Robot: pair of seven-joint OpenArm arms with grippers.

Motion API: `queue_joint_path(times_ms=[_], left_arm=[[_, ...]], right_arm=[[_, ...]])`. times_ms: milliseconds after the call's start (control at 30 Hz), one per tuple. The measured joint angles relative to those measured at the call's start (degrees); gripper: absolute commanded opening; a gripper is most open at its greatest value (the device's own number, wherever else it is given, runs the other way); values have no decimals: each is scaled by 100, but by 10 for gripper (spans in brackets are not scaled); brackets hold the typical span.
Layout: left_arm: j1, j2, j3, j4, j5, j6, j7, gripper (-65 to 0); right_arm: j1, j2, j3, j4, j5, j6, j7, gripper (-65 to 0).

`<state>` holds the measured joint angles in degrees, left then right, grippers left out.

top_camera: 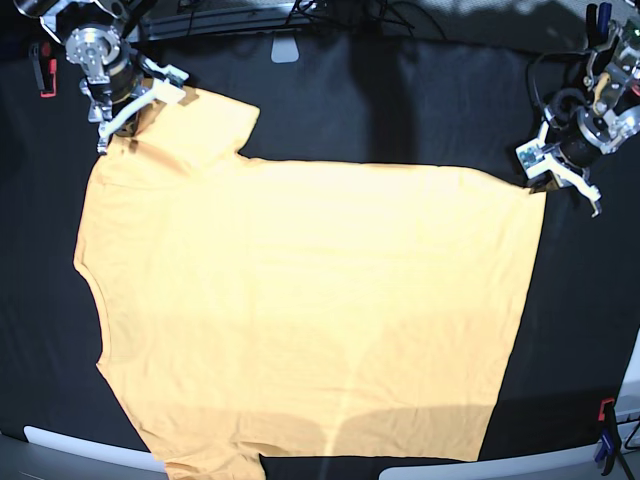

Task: Layout the t-shirt on the table in an organized manner, then fold the t-shirt properly
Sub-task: 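Grasp the sleeve corner with the right gripper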

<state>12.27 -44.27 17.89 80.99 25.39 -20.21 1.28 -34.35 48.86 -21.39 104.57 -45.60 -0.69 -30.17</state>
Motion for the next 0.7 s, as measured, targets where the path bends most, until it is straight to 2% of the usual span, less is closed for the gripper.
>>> queue_joint_path(times_ms=[133, 233, 367, 500, 633, 700], left_arm=[[356, -157, -42, 133, -251, 131, -31, -650], [844, -354, -31, 428, -605, 616, 85, -650], [1604, -612, -31, 1067, -568, 931, 435, -650], [2302, -793, -20, 1637, -562, 1091, 568, -650], [2616, -925, -114, 1947, -549, 1255, 647, -650], [2645, -894, -326, 1998, -682, 1274, 680, -650]], right_arm=[[-531, 439, -2, 227, -7, -407, -275, -650], [-881, 640, 0, 431, -2, -684, -372, -650], [-1403, 719, 11, 758, -149, -852, -501, -650], [-1945, 815, 11, 1071, -444, -1078, -796, -650], [-2201, 815, 85, 1185, -538, -1200, -850, -650], [-2170, 813, 256, 1237, -522, -1458, -890, -650]])
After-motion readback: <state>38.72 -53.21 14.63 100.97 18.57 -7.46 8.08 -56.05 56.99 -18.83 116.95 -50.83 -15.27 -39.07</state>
